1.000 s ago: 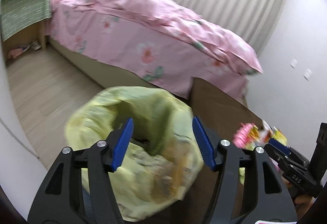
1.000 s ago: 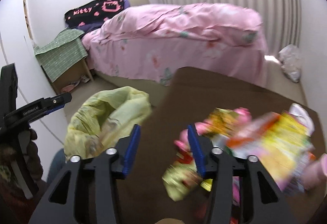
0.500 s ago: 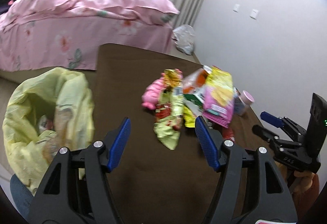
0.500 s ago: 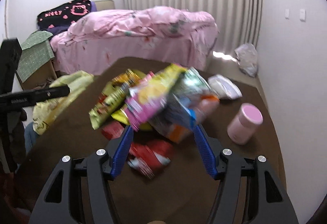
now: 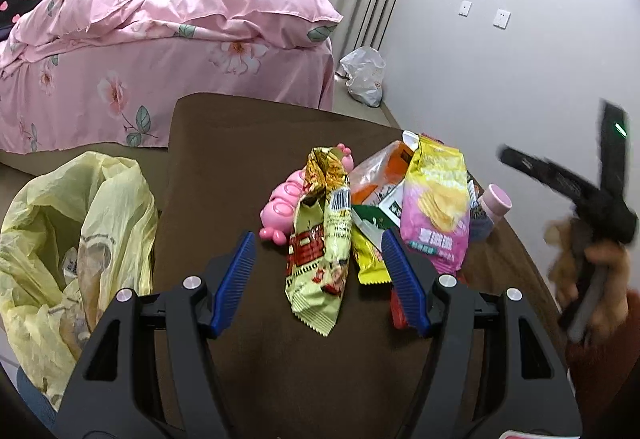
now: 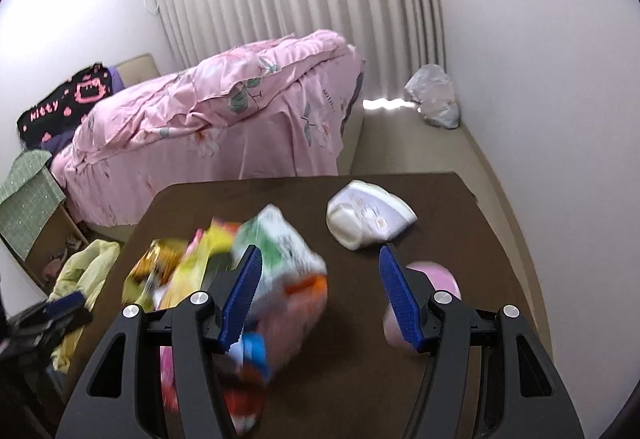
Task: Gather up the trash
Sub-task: 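Reach the right tool to the white paper cup and grasp it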
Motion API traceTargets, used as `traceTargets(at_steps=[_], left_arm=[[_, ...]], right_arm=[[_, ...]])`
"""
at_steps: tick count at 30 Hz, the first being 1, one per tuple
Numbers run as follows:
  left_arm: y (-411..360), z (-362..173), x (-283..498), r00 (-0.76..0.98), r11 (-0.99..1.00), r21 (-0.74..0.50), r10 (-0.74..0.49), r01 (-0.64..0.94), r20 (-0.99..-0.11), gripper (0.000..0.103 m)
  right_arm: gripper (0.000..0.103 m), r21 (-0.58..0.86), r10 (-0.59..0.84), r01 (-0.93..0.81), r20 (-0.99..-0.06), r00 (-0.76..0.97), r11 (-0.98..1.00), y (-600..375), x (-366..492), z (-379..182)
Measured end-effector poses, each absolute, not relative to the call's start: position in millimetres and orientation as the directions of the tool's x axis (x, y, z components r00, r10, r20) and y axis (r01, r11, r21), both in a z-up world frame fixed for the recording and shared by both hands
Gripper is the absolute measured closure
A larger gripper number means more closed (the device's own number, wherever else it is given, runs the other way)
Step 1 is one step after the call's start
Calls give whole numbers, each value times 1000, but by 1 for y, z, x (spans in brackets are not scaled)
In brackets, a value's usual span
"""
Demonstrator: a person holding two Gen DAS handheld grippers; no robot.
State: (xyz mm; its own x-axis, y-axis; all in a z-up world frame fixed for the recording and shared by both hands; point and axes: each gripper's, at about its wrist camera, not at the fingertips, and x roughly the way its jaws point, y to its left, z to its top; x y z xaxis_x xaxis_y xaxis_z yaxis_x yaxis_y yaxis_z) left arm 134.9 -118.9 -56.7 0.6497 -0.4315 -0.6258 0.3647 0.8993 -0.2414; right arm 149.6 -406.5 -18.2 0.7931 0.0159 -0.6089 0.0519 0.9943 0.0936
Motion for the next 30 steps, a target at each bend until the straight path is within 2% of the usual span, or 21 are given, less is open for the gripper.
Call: traceTargets(at_steps=[3, 6, 7, 8, 12, 16, 22, 23, 24, 30], left_arm=[[-115, -53, 137, 654, 897, -228, -434, 379, -620, 41], [-107, -50, 138, 657, 893, -223, -440, 391, -612, 41], [-103, -48, 138, 660, 893, -221, -440, 391, -609, 41], [-98, -48, 139, 664, 895, -220, -437, 388, -606, 41], [-86, -48, 148, 664, 893, -257, -447, 369, -599, 41], [-85, -53, 160, 655, 892, -270, -450, 362, -607, 41], [-90, -62, 172, 635, 892, -279, -449, 355, -629, 41], [-91, -64, 173, 631, 892, -279, -449, 355, -633, 41], [-92, -66, 174, 627, 892, -279, -449, 355, -637, 41], [-96, -73, 173, 604, 883, -293, -466, 367, -647, 41]], right_arm=[[53, -54, -17, -24, -647, 762, 998, -401, 195, -15], [59, -100, 36, -161, -737, 675, 982, -410, 239, -22], [65, -129, 26, -193, -766, 643, 973, -414, 250, -27], [67, -150, 12, -212, -788, 615, 966, -420, 259, -31], [67, -70, 81, -260, -846, 526, 963, -436, 274, -45], [67, -97, 70, -343, -894, 443, 934, -429, 287, -66], [67, -85, 61, -393, -937, 345, 915, -422, 303, -91], [75, -96, 53, -398, -936, 349, 912, -421, 302, -93], [78, -129, 30, -396, -928, 372, 909, -419, 298, -92], [79, -112, 55, -296, -862, 504, 949, -425, 263, -54]])
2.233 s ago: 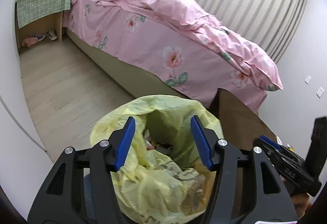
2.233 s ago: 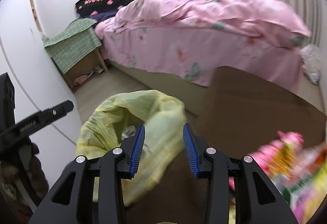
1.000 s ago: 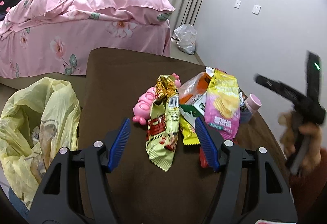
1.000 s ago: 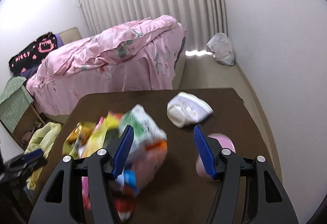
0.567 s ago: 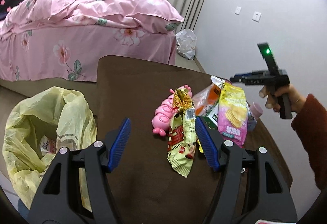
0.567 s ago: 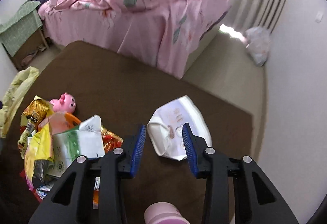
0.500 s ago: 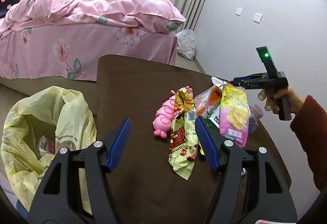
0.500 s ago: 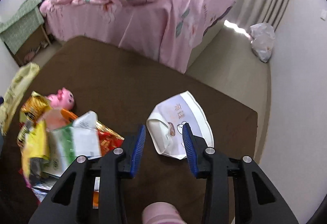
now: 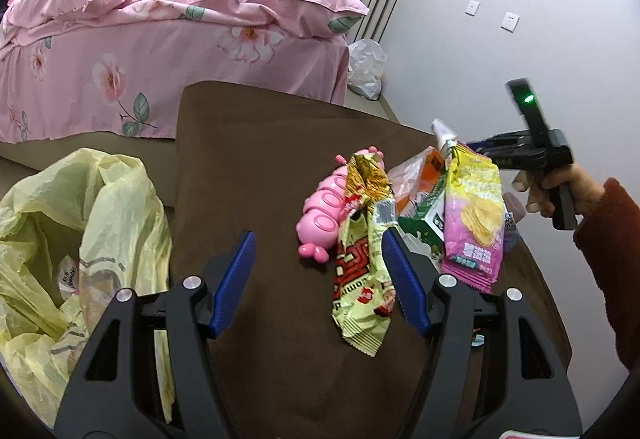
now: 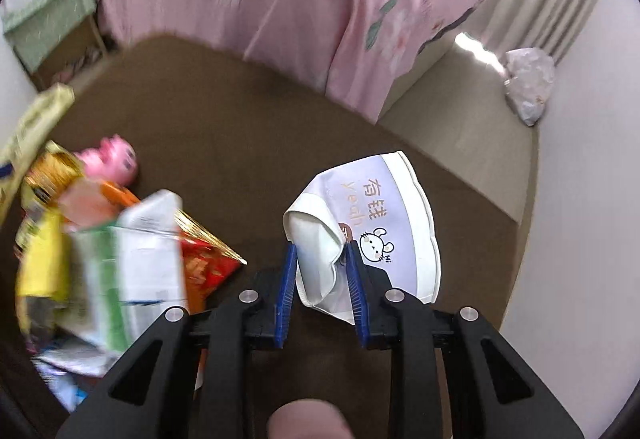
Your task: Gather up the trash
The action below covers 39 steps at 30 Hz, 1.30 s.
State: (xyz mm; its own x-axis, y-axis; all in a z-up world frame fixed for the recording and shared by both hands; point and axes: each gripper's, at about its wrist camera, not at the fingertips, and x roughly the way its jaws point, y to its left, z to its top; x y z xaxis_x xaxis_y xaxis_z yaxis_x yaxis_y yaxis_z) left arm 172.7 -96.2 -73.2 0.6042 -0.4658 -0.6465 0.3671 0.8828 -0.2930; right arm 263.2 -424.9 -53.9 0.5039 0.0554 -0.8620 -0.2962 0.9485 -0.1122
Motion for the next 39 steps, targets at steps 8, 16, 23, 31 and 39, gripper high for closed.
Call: traceTargets(at_steps=[8, 16, 23, 31, 39], left_arm=[[-106, -79, 167, 575, 871, -292, -482, 395, -661, 41], [-132, -68, 196, 574, 858, -278, -499, 432, -649, 41], [-158, -82, 207, 495, 856, -249, -474, 453, -729, 74], [-121, -91, 165, 466, 869, -313, -475, 384, -747, 92], [-100, -96, 129, 460, 877, -321, -464, 357, -758, 91]], right_arm=[[79, -138, 61, -231, -723, 688, 963, -406, 159, 14], [79, -130, 92, -229, -650, 754, 965, -376, 75, 23], [79, -60, 164, -267, -657, 736, 962, -356, 39, 6], [79, 7, 265, -370, -710, 652, 929, -324, 18, -32], [78, -59, 264, -484, -778, 571, 873, -282, -5, -68]])
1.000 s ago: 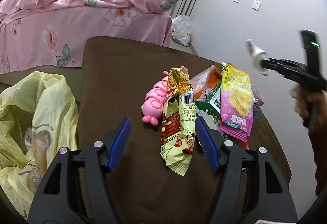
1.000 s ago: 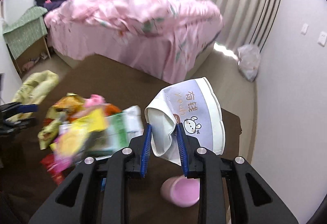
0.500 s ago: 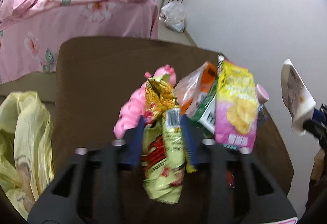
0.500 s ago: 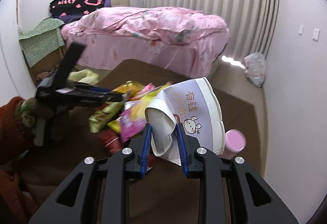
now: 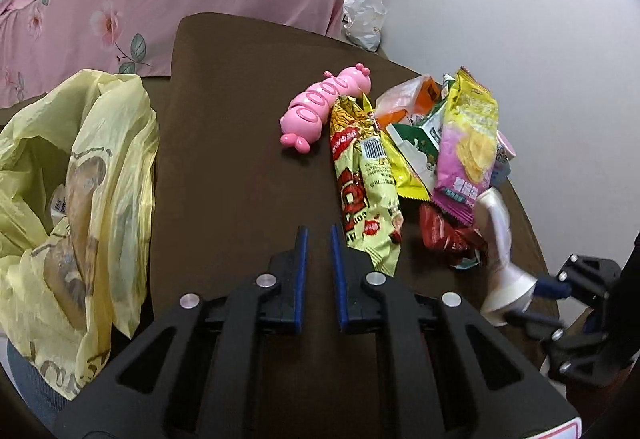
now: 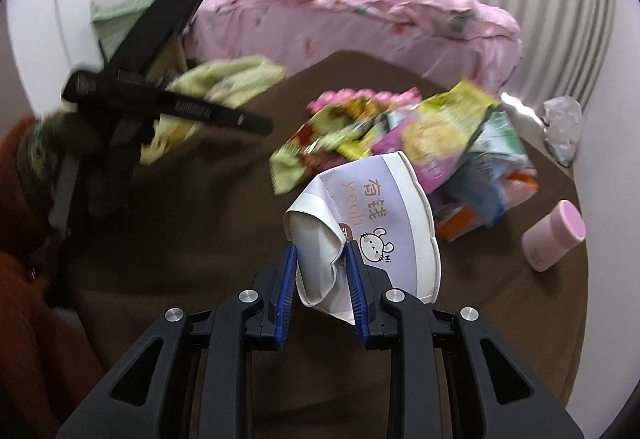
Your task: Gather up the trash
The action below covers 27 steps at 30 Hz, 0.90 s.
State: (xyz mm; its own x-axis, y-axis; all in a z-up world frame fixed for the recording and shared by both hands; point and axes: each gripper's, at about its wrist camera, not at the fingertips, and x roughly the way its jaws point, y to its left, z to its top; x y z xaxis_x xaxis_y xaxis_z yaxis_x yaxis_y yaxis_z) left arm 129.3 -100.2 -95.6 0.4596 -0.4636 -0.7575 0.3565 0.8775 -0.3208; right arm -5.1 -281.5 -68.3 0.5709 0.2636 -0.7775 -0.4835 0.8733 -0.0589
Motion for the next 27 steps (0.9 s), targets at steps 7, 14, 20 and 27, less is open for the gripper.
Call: traceTargets(at_steps=[7, 14, 20, 27], left_arm=[[-109, -79, 114, 481, 845, -335, -517, 416, -708, 62], [-162, -72, 76, 355, 686, -354, -666, 635, -656, 52], [-208, -87, 59, 351, 723, -278, -588, 633, -729, 50], [-209, -101, 62, 271, 731, -356, -588, 582, -762, 61]], right_arm=[[58, -164, 167, -441, -767, 619, 882, -292, -28, -75], [58, -44, 135, -242, -727, 673, 969, -350, -51, -65], [52, 127, 71, 17, -659, 748, 992, -414, -57, -60], [46, 270, 159, 19, -621, 767, 963, -427, -47, -63]])
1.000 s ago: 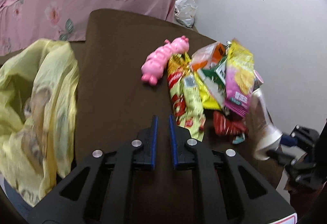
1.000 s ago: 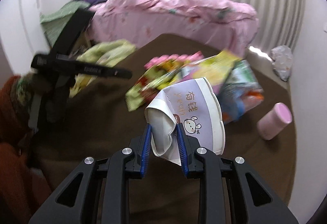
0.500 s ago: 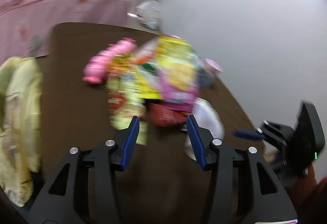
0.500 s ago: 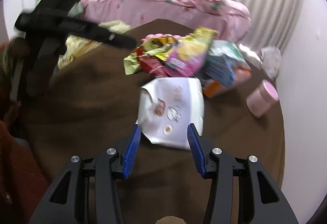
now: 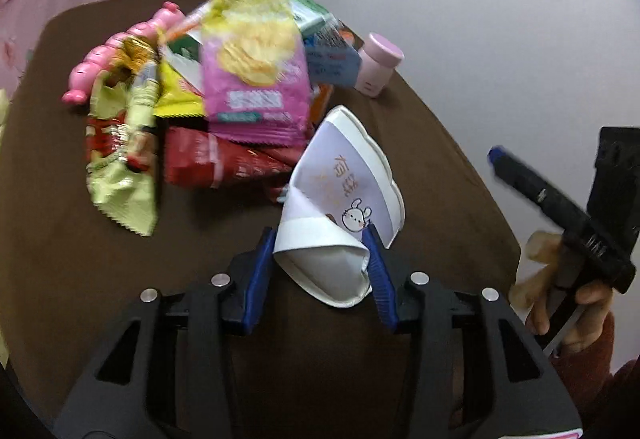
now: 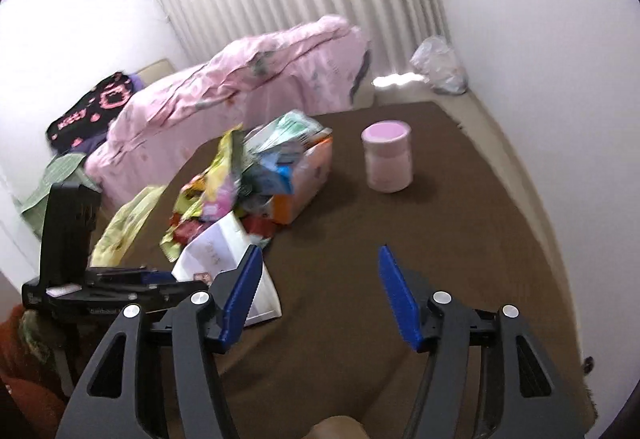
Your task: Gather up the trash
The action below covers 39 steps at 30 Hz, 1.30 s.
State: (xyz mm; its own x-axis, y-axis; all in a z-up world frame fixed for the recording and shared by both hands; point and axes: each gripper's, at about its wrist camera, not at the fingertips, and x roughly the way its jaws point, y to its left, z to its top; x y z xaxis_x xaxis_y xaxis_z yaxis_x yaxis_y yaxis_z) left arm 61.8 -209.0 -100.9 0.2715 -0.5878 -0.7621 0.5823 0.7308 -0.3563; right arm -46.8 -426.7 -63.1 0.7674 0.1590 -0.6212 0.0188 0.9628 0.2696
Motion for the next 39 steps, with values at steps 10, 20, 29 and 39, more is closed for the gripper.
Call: traceTargets(at_steps=[10, 20, 29, 39], left_arm=[[-105, -51, 60, 482, 826, -307, -533, 472, -695, 61], [-65, -49, 83, 571, 893, -271, -441, 360, -693, 61], [-40, -53, 88, 585, 903, -292, -427, 315, -690, 61], [-13, -46, 90, 626, 910, -311, -414, 274, -661, 61]], right_arm=[[46, 41, 127, -135, -675, 727, 990, -348, 6, -65], [46, 64, 241, -255, -606, 758, 965, -318, 80, -26], [71, 106, 235, -229, -711, 663, 968, -336, 137, -57], [96, 143, 311, -287, -629, 713, 947, -303, 96, -16]])
